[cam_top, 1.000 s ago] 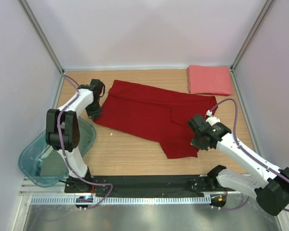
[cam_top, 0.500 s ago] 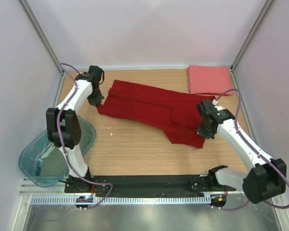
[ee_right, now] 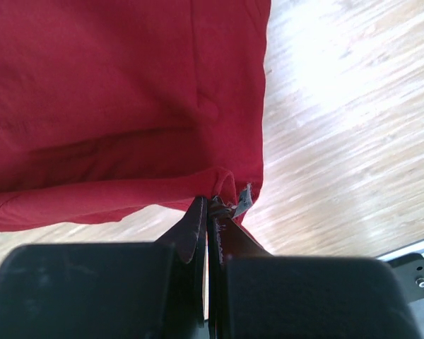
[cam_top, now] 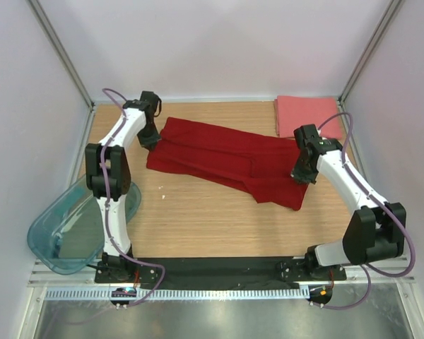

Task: Fold and stack the t-shirts
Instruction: Fold the tshirt

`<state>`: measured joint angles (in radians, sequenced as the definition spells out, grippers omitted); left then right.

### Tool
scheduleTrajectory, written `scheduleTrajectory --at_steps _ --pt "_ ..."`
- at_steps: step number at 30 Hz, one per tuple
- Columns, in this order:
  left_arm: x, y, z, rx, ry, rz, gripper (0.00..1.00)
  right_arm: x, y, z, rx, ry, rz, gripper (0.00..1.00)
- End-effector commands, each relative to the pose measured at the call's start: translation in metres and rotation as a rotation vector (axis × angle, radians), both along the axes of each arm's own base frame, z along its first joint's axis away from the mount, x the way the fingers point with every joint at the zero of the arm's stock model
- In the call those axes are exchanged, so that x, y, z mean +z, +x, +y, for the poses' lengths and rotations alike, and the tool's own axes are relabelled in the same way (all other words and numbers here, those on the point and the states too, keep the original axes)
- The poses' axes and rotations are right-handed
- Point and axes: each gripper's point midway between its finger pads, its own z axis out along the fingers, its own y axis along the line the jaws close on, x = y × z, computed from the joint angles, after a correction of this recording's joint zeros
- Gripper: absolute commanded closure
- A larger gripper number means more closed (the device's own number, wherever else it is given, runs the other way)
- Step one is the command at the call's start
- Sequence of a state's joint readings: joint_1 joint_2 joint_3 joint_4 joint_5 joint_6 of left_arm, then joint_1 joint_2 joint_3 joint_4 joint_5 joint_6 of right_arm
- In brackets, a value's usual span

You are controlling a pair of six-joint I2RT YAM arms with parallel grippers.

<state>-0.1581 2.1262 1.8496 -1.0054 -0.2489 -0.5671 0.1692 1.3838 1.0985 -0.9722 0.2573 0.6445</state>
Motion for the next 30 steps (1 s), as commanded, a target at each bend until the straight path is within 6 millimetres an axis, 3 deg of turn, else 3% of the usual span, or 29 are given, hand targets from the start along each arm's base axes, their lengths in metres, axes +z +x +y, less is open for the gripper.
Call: scheduleTrajectory --at_steps 1,11,21,30 --pt "0.013 0.015 -0.007 -0.023 -0.021 -0.028 1.00 0.013 0.021 -0.004 0.012 -0.005 -0.042 0.99" --pt "0.013 0.045 -0.014 -0.012 -0.036 -0.062 1.00 0.010 0.051 -0.007 0.002 0.004 -0.034 0.99" --pt "-0.001 0.054 -0.019 -0.002 -0.057 -0.058 1.00 0.010 0.067 -0.008 -0.017 0.028 -0.034 0.99" --pt "-0.005 0.061 -0.020 0.010 -0.061 -0.072 1.00 0.015 0.074 -0.021 -0.060 0.041 -0.052 0.99"
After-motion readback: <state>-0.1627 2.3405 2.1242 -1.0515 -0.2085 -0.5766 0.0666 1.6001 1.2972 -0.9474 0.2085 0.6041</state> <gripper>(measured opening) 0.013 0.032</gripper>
